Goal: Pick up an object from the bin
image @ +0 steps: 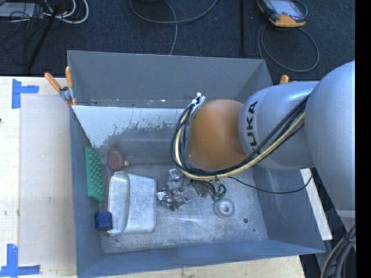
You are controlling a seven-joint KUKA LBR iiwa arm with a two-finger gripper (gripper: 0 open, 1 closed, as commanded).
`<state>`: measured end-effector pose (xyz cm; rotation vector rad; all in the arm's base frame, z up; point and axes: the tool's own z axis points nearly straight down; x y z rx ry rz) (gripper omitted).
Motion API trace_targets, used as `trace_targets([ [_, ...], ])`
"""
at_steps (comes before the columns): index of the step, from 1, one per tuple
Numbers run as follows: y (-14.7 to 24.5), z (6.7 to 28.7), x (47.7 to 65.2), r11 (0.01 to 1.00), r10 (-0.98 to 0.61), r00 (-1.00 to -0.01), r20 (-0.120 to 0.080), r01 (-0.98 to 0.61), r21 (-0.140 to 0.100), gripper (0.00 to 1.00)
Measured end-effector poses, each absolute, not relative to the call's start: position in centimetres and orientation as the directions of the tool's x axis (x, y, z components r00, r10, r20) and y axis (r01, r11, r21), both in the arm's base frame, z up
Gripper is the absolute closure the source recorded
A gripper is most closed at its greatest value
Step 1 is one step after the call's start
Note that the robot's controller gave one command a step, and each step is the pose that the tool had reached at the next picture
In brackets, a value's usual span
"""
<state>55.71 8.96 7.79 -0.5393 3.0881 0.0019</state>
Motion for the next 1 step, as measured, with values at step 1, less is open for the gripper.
trace_targets([
  [1,8.46,24.78,56.36,0.905,-0.425,-0.905,-0.009,-0.425,-0.002,1.00],
])
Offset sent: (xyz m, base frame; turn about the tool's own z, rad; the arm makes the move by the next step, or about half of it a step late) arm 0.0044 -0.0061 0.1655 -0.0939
